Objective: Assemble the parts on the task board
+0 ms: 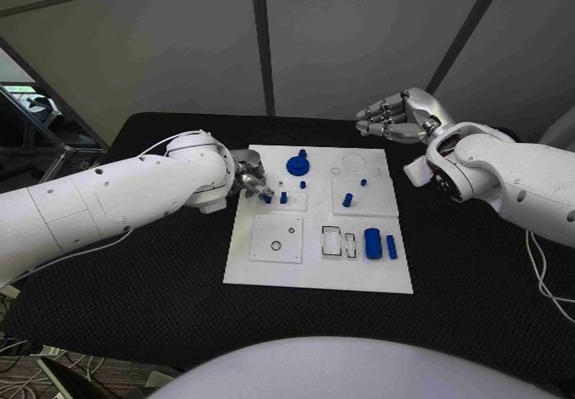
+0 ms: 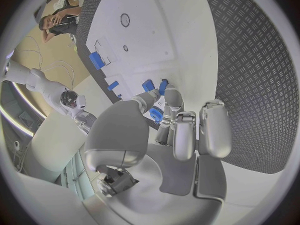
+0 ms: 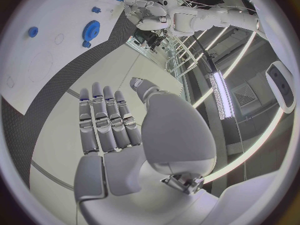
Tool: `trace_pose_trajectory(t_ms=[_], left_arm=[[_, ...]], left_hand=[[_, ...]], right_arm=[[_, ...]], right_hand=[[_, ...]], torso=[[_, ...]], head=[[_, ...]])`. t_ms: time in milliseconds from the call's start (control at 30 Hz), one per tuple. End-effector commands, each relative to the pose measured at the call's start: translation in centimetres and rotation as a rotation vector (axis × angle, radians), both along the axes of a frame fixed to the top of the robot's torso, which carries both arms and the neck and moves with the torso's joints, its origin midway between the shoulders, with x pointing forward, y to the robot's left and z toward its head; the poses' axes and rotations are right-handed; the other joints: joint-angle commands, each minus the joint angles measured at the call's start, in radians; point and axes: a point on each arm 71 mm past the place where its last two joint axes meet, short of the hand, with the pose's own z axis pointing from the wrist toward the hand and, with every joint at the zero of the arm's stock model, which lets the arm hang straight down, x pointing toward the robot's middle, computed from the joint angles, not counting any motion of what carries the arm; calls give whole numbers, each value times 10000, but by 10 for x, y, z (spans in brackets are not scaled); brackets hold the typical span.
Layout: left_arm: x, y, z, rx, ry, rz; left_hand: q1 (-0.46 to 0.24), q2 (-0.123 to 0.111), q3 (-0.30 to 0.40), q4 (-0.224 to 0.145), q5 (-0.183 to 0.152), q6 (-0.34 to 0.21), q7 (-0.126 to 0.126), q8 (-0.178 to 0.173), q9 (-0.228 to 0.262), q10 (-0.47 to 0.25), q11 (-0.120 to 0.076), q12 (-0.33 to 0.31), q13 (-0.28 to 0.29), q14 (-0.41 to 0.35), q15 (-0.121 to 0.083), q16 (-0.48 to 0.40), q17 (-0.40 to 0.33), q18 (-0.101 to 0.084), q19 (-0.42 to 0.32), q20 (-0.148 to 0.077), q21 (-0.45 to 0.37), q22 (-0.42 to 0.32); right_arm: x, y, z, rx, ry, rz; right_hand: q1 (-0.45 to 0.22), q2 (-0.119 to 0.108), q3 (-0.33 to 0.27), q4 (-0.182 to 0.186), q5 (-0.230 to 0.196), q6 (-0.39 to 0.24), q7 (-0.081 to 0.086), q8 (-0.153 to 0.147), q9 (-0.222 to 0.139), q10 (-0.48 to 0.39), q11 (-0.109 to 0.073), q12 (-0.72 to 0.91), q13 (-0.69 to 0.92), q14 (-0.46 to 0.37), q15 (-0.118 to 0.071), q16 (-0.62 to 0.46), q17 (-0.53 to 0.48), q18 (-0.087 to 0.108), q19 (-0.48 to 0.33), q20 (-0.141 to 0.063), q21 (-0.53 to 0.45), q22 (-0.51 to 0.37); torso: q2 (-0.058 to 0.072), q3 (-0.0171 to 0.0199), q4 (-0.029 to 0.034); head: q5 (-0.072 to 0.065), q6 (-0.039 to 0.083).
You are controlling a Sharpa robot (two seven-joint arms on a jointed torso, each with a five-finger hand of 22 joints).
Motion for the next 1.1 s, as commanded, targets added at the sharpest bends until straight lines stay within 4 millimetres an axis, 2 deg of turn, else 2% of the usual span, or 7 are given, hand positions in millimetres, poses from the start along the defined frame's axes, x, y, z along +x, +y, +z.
trace_pose_trajectory(t_ms=[33, 933, 1067, 1100], left_arm=[[-2, -3, -6, 265, 337, -245], [-5, -8, -16, 702, 922, -640], [-5, -7, -16, 734, 952, -625], [-5, -6, -16, 739, 956, -617]], left_hand=[[99, 15, 1247, -1193, 56, 29, -50, 32, 1, 189, -191, 0, -7, 910, -58, 33, 2233, -768, 200, -48, 57, 882], [12, -85, 1350, -1184, 155, 71, -64, 47, 27, 265, -198, 50, 77, 915, -64, 46, 2246, -771, 206, -55, 60, 894], [-108, -182, 1404, -1154, 335, 111, -94, 73, 57, 340, -220, 104, 157, 921, -77, 63, 2263, -774, 214, -64, 69, 912], [-230, -263, 1390, -1103, 845, 153, -129, 109, 86, 389, -244, 137, 201, 924, -90, 72, 2272, -776, 218, -78, 74, 923]], right_arm=[[0, 1, 1, 17, -53, 109], [0, 1, 1, 9, -27, 139], [0, 0, 1, 5, -25, 130], [0, 0, 1, 4, -24, 128]], right_hand=[[22, 61, -62, 15, 37, -48, 36, -33, 5, -79, -7, 60, 3, -63, -16, -17, -11, 70, 69, 5, -56, -3], [22, 61, -62, 15, 37, -48, 36, -33, 5, -79, -7, 60, 3, -63, -16, -17, -11, 70, 69, 5, -56, -3], [32, 73, -73, 14, 62, -52, 36, -32, 5, -88, -7, 67, 3, -63, -17, -15, -27, 70, 81, 6, -90, -2], [32, 73, -73, 14, 62, -52, 36, -32, 5, -88, -7, 67, 3, -63, -17, -15, -27, 70, 81, 6, -90, -2]], torso=[[7, 3, -7], [-6, 4, -2], [-3, -1, 4], [-5, -1, 6]], head=[[-12, 2], [-83, 2], [-83, 2], [-85, 2]])
